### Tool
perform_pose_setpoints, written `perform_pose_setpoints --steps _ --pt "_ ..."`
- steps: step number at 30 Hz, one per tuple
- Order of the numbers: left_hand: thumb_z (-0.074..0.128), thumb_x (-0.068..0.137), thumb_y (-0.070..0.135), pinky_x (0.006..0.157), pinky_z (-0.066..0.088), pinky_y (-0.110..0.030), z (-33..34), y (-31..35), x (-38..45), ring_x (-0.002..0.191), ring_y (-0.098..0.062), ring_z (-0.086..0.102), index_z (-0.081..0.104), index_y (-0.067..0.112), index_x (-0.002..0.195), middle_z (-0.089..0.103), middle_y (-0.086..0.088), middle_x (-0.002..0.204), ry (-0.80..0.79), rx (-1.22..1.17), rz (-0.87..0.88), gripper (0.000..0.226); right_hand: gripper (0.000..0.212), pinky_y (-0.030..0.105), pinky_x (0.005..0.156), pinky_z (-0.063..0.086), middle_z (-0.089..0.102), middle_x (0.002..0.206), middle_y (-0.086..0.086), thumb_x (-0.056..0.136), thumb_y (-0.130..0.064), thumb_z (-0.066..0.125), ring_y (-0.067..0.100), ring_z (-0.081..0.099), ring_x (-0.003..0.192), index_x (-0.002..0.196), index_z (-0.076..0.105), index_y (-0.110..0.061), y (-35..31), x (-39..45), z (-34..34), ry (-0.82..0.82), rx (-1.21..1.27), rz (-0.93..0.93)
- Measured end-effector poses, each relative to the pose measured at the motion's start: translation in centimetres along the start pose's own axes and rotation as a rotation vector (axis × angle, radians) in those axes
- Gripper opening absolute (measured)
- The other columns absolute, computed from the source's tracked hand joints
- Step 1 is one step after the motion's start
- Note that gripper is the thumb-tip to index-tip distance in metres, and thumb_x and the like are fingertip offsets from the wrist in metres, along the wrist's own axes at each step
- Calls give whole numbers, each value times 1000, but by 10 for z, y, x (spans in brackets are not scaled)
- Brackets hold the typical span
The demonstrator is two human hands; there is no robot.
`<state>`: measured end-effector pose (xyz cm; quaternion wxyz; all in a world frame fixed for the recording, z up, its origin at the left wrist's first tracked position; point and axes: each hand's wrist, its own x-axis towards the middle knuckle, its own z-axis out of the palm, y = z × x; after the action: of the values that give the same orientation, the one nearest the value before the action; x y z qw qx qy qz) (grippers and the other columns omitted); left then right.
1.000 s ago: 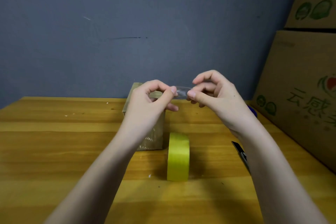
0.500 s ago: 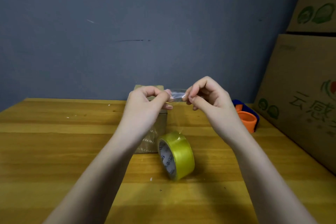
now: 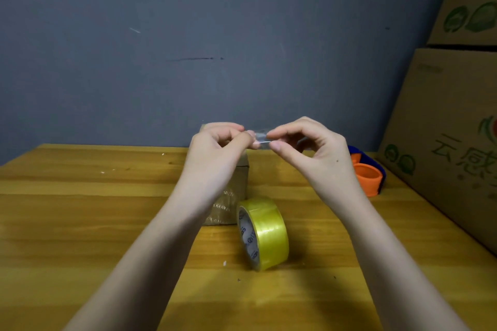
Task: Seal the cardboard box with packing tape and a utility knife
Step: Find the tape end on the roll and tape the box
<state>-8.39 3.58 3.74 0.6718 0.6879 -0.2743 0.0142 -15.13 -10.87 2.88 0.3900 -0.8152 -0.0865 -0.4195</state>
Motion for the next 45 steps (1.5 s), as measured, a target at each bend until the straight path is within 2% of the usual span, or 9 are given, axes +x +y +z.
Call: perform_pose_setpoints --steps 5,11,18,28,33,37,39,41,45 --pt "63 84 18 86 37 -19 0 -2 1 107 -4 56 73 16 66 63 6 104 7 -2 -6 21 9 23 68 49 66 81 -4 80 -16 72 12 60 77 88 72 -20 0 -1 2 22 -48 -17" --pt "63 84 19 85 36 -18 0 -1 0 107 -4 55 72 21 62 63 8 103 0 6 1 23 9 39 75 51 67 84 -7 82 -24 70 13 61 84 87 73 -18 5 -2 5 70 -147 -57" --pt "64 82 16 81 39 -18 0 -1 0 99 -5 60 70 22 58 67 9 88 21 55 45 25 6 31 66 49 59 87 -5 88 -17 64 10 56 77 87 68 -12 5 -5 10 73 -245 -166" --pt "64 82 38 81 51 -34 -2 -7 1 87 -3 62 68 24 61 65 12 87 132 321 171 26 12 34 64 51 51 102 3 90 -21 59 7 53 81 91 63 -9 8 -8 16 97 -390 -264" --pt "57 84 42 80 49 -40 -8 -2 0 81 -12 61 50 21 65 66 8 83 290 569 243 29 9 29 67 50 53 101 -1 89 -17 61 5 53 83 88 64 -9 9 -6 11 109 -319 -214" --pt "57 86 34 84 54 -45 -13 -4 5 86 -16 67 60 22 75 69 4 84 124 192 290 17 8 22 68 49 56 109 -6 86 -21 63 5 56 85 85 66 -13 6 -3 7 75 -291 -148" --pt "59 87 27 88 52 -30 -11 -5 4 92 -7 63 65 26 89 65 8 94 27 284 411 6 6 24 69 49 60 102 -8 86 -19 64 6 58 84 84 66 -13 3 -2 6 62 -300 -164" --pt "62 85 26 88 46 -19 -9 -9 5 98 -5 59 67 26 101 60 8 102 -60 388 521 17 5 30 68 50 63 93 -9 85 -19 65 9 59 84 83 67 -15 1 -2 5 63 -329 -180" --pt "66 83 30 88 49 -25 -9 -16 8 97 -4 61 69 32 98 64 14 98 -112 426 505 15 11 37 65 50 63 86 -11 86 -30 61 12 59 82 84 66 -20 -1 -1 3 53 -405 -157"
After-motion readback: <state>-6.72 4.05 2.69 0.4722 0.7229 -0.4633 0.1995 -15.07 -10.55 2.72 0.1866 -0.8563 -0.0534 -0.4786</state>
